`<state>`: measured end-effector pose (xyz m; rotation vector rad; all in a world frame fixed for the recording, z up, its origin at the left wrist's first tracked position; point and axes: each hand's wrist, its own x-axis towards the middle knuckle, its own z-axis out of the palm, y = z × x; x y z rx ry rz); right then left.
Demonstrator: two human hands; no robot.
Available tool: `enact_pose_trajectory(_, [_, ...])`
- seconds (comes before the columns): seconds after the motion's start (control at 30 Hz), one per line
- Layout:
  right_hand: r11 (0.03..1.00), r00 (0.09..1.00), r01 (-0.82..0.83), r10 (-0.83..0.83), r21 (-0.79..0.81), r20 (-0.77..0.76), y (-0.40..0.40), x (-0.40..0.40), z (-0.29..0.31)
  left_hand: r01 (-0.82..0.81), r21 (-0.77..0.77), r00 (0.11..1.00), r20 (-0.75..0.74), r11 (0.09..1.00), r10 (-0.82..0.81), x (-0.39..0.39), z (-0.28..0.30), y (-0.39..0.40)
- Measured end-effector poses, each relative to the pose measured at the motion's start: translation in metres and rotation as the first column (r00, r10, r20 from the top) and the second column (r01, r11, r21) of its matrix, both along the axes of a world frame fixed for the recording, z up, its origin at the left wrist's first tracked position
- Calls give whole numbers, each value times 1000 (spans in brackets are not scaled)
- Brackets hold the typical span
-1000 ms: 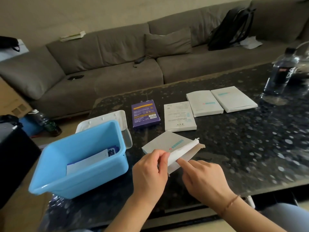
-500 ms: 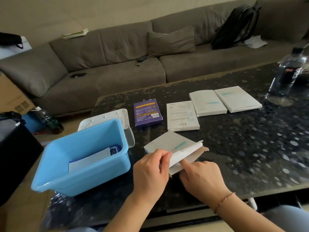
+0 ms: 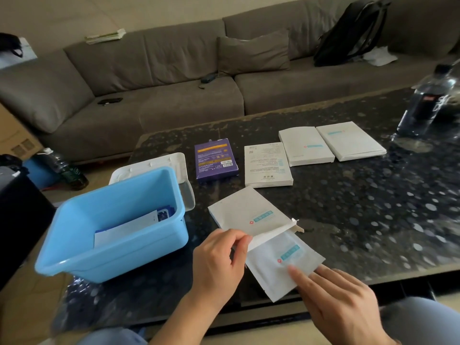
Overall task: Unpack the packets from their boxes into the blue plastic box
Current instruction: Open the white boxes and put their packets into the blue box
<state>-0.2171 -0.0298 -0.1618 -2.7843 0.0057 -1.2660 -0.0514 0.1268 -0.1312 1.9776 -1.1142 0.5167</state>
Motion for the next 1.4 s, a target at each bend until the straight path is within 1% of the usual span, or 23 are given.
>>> enact_pose_trajectory(0.13, [1000,1000,-23,23,1,14,-3,-16,6,69,63,994,76,996,-74,0,-10,6])
enact_pose_trajectory(0.27, [999,999,-2,0,44,40,-10,-31,18,405,176,904,71,897,-422,-13,-10,15])
enact_pose_trajectory(0.37, [998,997,41,-44,47,66,-12,-35,25,419,255,869,168,872,-466,-30,-6,1])
enact_pose_trajectory(0.47, [995,996,58,-63,76,60,-4,-34,42,390,118,880,243,913,-408,-43,-4,-17])
enact_pose_trajectory(0.53, [991,995,80,-87,111,58,0,-41,57,388,10,904,194,922,-382,-42,0,-19])
enact_pose_trajectory(0.6, [924,984,104,-148,368,94,-1,-47,72,425,-95,905,65,900,-420,-41,8,-14])
enact_pose_trajectory(0.63, [793,972,78,-196,605,132,-1,-46,80,455,-153,885,-32,877,-465,-41,17,-12])
enact_pose_trajectory(0.67, [564,956,9,-247,826,158,-2,-39,85,490,-223,840,-141,843,-525,-40,25,-9])
enact_pose_trajectory(0.7, [267,959,-72,-246,961,140,-4,-29,87,513,-307,774,-238,802,-586,-36,34,-7])
enact_pose_trajectory(0.73, [-37,988,-39,-149,999,33,-7,-18,87,510,-371,709,-329,776,-623,-30,43,-6])
enact_pose_trajectory(0.77, [-298,994,97,76,950,-78,-6,-7,88,499,-362,653,-439,787,-617,-20,54,-7])
enact_pose_trajectory(0.8, [-454,932,266,346,850,-107,-1,2,92,503,-243,621,-566,829,-543,-11,66,-7])
enact_pose_trajectory(0.83, [-496,827,398,559,772,-68,4,9,93,520,-82,610,-661,850,-437,-4,76,-6])
enact_pose_trajectory(0.87, [-504,728,450,685,737,23,10,14,95,529,22,626,-685,849,-372,2,83,-2])
enact_pose_trajectory(0.9, [-521,663,435,737,735,130,12,18,92,539,-18,654,-621,842,-432,4,82,1])
enact_pose_trajectory(0.97, [-557,600,361,753,748,271,13,25,88,532,-267,623,-520,804,-585,-1,81,17])
enact_pose_trajectory(1.03, [-571,651,331,715,751,256,13,35,89,425,-369,552,-618,826,-560,-7,80,31])
enact_pose_trajectory(1.1, [-520,764,245,624,818,168,14,46,101,228,-439,399,-772,869,-494,-9,84,38])
enact_pose_trajectory(1.17, [-362,868,154,495,919,50,18,57,121,-4,-505,220,-843,863,-492,-5,92,46])
enact_pose_trajectory(1.23, [-72,936,113,343,991,-81,22,70,141,-129,-590,-1,-804,797,-595,2,95,56])
enact_pose_trajectory(1.27, [48,949,109,292,993,-119,26,76,151,-130,-608,-44,-786,784,-617,4,97,62])
enact_pose_trajectory(1.3, [136,951,111,274,985,-145,31,82,162,-114,-594,-34,-798,796,-601,7,99,66])
enact_pose_trajectory(1.4, [327,931,108,297,939,-211,45,96,183,-78,-478,128,-875,875,-467,14,100,73])
